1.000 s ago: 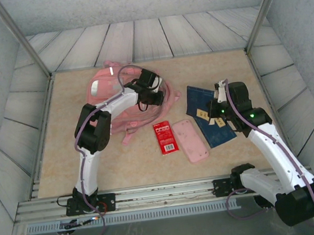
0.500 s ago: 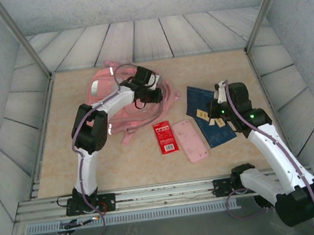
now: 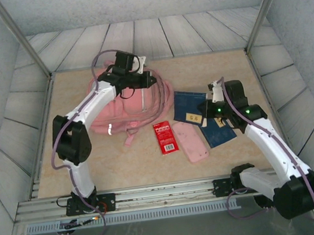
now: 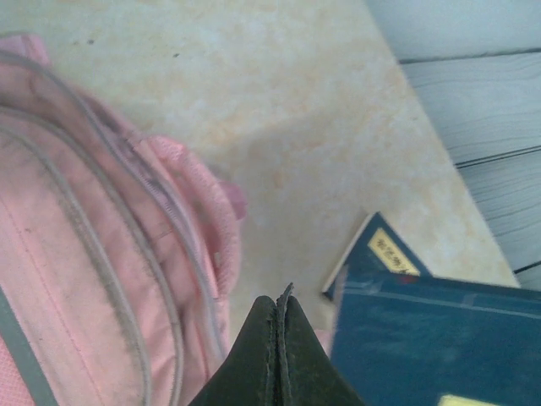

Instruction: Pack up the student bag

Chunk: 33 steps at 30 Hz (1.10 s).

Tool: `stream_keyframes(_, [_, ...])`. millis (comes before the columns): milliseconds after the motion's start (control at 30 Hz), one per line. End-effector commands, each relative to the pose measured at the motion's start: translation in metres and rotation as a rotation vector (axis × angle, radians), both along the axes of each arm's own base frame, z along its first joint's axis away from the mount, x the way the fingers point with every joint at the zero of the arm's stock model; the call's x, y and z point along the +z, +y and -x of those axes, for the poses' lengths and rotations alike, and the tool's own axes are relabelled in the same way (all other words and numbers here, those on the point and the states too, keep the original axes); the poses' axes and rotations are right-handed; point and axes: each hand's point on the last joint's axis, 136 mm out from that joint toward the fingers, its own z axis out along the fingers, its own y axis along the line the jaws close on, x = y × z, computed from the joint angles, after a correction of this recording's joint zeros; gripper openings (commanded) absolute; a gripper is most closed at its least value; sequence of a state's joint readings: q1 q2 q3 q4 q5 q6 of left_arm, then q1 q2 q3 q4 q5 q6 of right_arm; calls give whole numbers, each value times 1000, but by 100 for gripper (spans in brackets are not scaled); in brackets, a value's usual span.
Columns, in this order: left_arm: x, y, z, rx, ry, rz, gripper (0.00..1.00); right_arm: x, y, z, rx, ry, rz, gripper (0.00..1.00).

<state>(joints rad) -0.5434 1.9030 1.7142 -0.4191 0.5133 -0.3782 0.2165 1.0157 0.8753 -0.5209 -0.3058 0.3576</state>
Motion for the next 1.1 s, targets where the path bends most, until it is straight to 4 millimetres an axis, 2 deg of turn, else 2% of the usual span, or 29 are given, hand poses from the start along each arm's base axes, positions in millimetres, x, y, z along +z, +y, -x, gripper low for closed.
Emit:
stream_keyframes(0, [24, 3, 18, -33, 4, 37, 0, 23, 26, -6, 83, -9, -147, 0])
stream_keyframes(100, [24, 8, 20, -17, -18, 30, 1, 16, 21, -10, 48, 12, -122, 0])
stream_keyframes(200, [2, 10, 16, -5, 18, -17, 12, 8, 4, -11, -23, 18, -46, 0])
stream_keyframes(300, [-22, -1, 14, -22, 62, -41, 23, 2, -10, -6, -72, 26, 26, 0])
stream_keyframes(367, [-36, -10, 13, -25, 68, -69, 35, 0, -20, -2, -101, 34, 70, 0])
stream_keyframes(500, [-72, -21, 10, -10, 96, -160, 45, 3, -33, 3, -141, 18, 129, 0])
stream_keyframes(667, [-109, -32, 5, -3, 139, -209, 49, 10, -39, 7, -155, -5, 148, 0])
stream_keyframes(833, [-136, -38, -4, 27, 161, -253, 46, 14, -39, 9, -154, -19, 142, 0])
stream_keyframes(1000, [-150, -35, -16, 74, 158, -289, 40, 17, -41, 13, -163, -29, 141, 0])
stream_keyframes(1067, [-150, -34, -18, 83, 152, -294, 38, 18, -41, 15, -159, -32, 139, 0])
